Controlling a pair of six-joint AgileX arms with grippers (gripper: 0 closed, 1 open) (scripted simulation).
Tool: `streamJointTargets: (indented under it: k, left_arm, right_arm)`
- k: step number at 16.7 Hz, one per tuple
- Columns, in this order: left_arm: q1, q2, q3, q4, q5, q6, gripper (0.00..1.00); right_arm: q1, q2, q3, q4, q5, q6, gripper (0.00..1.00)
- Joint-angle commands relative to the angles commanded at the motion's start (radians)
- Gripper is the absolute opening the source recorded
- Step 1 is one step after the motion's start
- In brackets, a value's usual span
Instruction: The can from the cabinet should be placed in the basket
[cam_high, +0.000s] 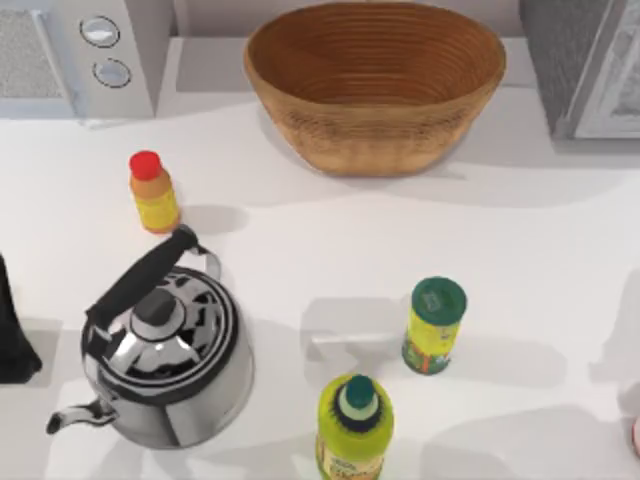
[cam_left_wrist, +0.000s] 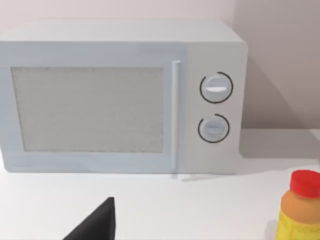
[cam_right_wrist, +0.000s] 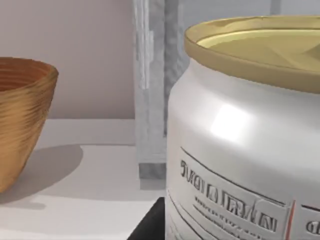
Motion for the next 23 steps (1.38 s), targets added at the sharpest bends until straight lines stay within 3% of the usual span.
streamJointTargets:
  k: [6, 10, 15, 23]
  left_arm:
    - [0.0, 0.0, 0.0, 0.0, 0.0, 0.0, 1.0]
    - [0.0, 0.0, 0.0, 0.0, 0.0, 0.0, 1.0]
    - [0.0, 0.0, 0.0, 0.0, 0.0, 0.0, 1.0]
    - [0.0, 0.0, 0.0, 0.0, 0.0, 0.0, 1.0]
  right_arm:
    - [0.008, 0.017, 0.004, 0.002, 0.004, 0.002, 0.0]
    - [0.065, 0.163, 0.134, 0.063, 0.057, 0.005, 0.0]
    - [0.192, 0.564, 0.429, 0.187, 0.189, 0.009, 0.0]
    - [0.439, 1.417, 1.002, 0.422, 0.453, 0.014, 0.0]
